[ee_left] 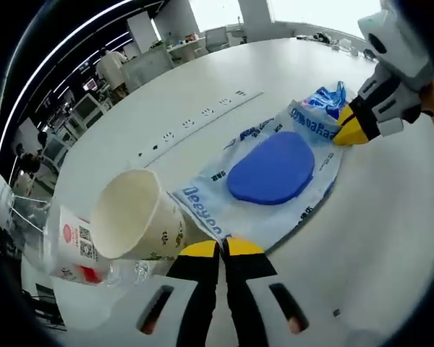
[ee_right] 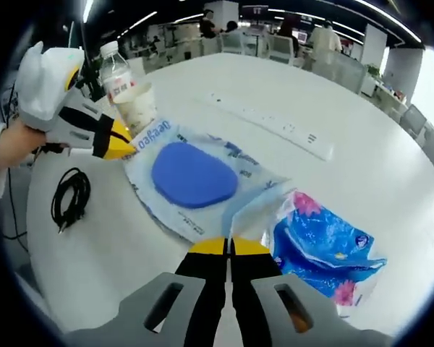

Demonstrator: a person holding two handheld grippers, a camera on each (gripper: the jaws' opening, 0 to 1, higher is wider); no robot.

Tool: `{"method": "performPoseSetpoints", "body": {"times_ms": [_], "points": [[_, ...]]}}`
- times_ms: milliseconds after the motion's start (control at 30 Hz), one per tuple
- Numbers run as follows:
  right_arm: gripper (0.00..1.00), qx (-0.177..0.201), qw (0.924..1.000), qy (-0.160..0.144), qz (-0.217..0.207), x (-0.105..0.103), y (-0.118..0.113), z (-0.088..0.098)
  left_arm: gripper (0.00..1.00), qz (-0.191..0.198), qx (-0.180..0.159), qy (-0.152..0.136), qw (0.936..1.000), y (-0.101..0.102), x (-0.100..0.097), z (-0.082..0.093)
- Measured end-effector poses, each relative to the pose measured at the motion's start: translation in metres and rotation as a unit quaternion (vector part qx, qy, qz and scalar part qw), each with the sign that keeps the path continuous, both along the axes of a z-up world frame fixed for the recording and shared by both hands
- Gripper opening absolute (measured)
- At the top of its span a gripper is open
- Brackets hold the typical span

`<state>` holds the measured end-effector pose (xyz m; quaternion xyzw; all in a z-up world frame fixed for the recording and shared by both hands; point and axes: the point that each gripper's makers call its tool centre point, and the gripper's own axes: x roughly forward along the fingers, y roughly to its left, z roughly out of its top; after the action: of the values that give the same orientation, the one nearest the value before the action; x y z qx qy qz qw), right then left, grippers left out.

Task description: Arrange the tabletop items into an orderly group along one side of the table until the central work area is clear of visible clutter.

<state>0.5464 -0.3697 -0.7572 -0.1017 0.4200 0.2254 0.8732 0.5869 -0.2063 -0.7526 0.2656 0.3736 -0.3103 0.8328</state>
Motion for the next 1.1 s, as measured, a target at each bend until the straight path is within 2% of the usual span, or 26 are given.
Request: {"method": "performPoseSetpoints", "body": {"times_ms": [133,800,1000,1100], "points": [[0.0,-0.003,1.0,0.0,0.003,-0.001,0.001,-0.001,0.0,0.016,-0.014,0.009,0.9997,0.002,0.0,-0.005],[0.01,0.019,0.9996,0.007,-0.021,-0.003,-0.001,-0.004,0.0,0.039,-0.039,0.004,0.9985,0.001,-0.001,-0.011],[0.06,0.014,0.9997,-0.019,-0.01,-0.001,-0.001,0.005,0.0,0.048,-0.04,0.0,0.9981,0.001,-0.001,-0.011],[0.11,0.023,0.999,-0.034,-0.02,-0.002,-0.003,0.014,0.0,0.065,-0.054,0.0,0.9964,0.002,-0.001,-0.01]]}}
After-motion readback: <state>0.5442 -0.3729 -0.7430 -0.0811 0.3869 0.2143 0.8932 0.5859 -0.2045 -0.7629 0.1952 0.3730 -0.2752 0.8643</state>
